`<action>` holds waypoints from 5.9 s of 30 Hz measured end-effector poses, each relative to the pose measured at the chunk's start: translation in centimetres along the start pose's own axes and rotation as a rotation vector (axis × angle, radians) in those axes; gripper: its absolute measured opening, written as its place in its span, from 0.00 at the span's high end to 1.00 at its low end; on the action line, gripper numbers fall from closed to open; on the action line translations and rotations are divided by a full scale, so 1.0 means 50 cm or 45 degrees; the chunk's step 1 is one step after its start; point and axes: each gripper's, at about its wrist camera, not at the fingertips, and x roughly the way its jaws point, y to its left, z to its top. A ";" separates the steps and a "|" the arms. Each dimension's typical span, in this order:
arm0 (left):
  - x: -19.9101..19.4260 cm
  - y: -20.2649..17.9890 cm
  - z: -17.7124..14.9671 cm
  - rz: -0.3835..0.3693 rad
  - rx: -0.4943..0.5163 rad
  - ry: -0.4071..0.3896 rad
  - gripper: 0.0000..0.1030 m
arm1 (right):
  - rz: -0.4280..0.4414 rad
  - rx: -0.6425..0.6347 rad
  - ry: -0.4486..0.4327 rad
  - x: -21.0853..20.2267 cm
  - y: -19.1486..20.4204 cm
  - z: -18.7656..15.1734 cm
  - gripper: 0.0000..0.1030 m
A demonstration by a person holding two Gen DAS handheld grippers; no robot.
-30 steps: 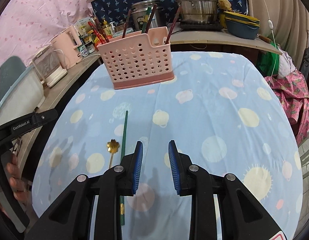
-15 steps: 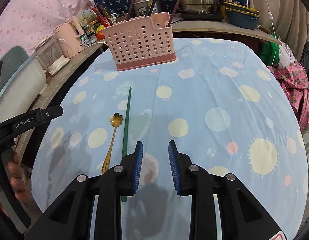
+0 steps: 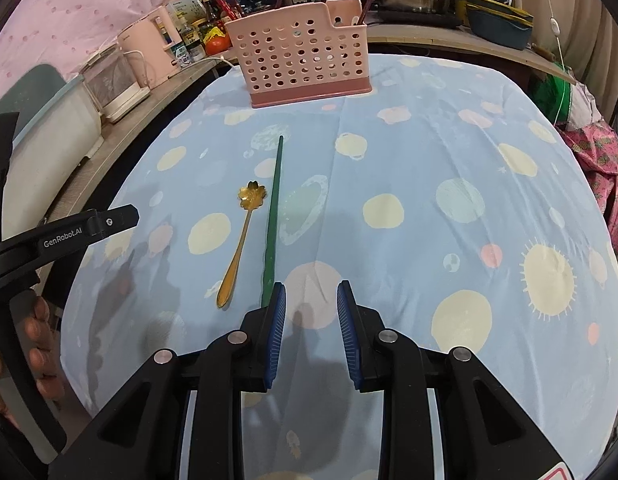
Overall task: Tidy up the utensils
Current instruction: 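Move both tools back toward the last green chopstick and gold spoon, then close the right tool on the green chopstick while the left tool closes on the gold spoon, then lift the green chopstick and gold spoon and carry them over the pink holder, then lower the chopstick and spoon into the pink holder and open both tools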
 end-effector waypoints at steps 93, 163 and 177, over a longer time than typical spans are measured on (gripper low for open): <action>-0.017 -0.126 -0.038 -0.188 0.176 0.047 0.90 | -0.010 0.105 -0.056 -0.038 -0.070 -0.013 0.93; 0.037 -0.212 0.565 -0.090 0.262 -0.299 0.99 | 0.088 0.099 -0.674 -0.077 -0.049 0.681 0.93; 0.083 -0.210 0.555 -0.077 0.259 -0.274 0.98 | 0.055 0.092 -0.538 0.029 -0.044 0.674 0.93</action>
